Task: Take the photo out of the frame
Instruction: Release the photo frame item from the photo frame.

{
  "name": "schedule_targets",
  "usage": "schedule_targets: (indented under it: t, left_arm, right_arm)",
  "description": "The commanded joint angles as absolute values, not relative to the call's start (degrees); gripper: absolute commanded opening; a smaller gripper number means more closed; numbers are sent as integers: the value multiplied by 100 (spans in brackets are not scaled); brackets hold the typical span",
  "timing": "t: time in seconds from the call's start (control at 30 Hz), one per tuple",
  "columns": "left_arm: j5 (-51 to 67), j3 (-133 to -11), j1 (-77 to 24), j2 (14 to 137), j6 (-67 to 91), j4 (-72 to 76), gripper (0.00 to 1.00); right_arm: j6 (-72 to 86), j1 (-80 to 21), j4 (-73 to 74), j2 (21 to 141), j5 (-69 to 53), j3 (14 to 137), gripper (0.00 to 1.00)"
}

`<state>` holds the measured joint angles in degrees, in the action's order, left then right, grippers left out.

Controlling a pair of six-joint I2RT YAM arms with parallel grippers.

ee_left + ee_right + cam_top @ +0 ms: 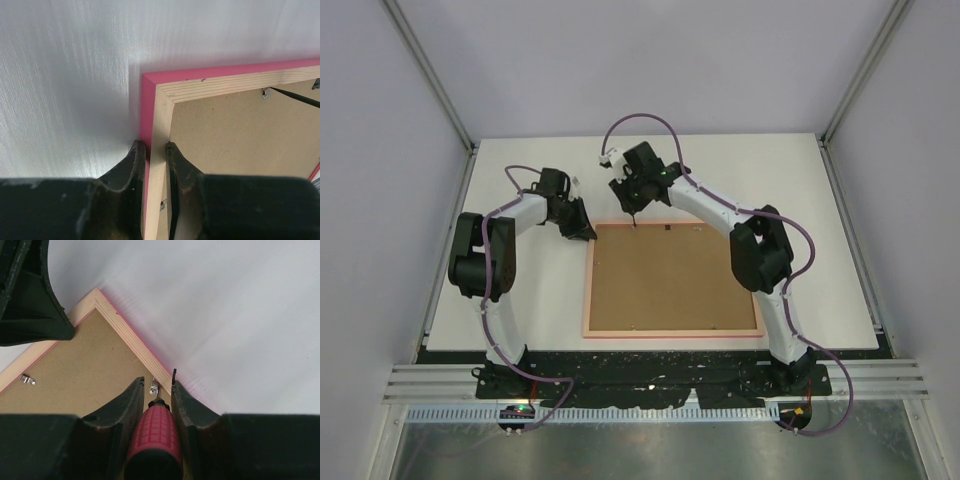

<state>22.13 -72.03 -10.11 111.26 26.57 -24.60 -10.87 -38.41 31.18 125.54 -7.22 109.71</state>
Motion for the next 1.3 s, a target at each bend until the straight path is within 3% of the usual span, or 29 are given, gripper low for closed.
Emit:
schedule_targets:
  t: [0.0,0.97,1.27]
  left_arm:
    - [2250,-7216,-1019,11303,2672,-2654,0]
    - [2267,-7225,-1011,11312,2663,-2654,0]
    - [2338,-7242,-1011,11329,2654,-2646,0]
  right_arm:
    - [-932,-3850,3032,12630,-958,11294,8]
    - [-975,-3858,3287,12323,-1828,11312,8]
    - [-1283,-3815,3059,11409,-2345,10241,7]
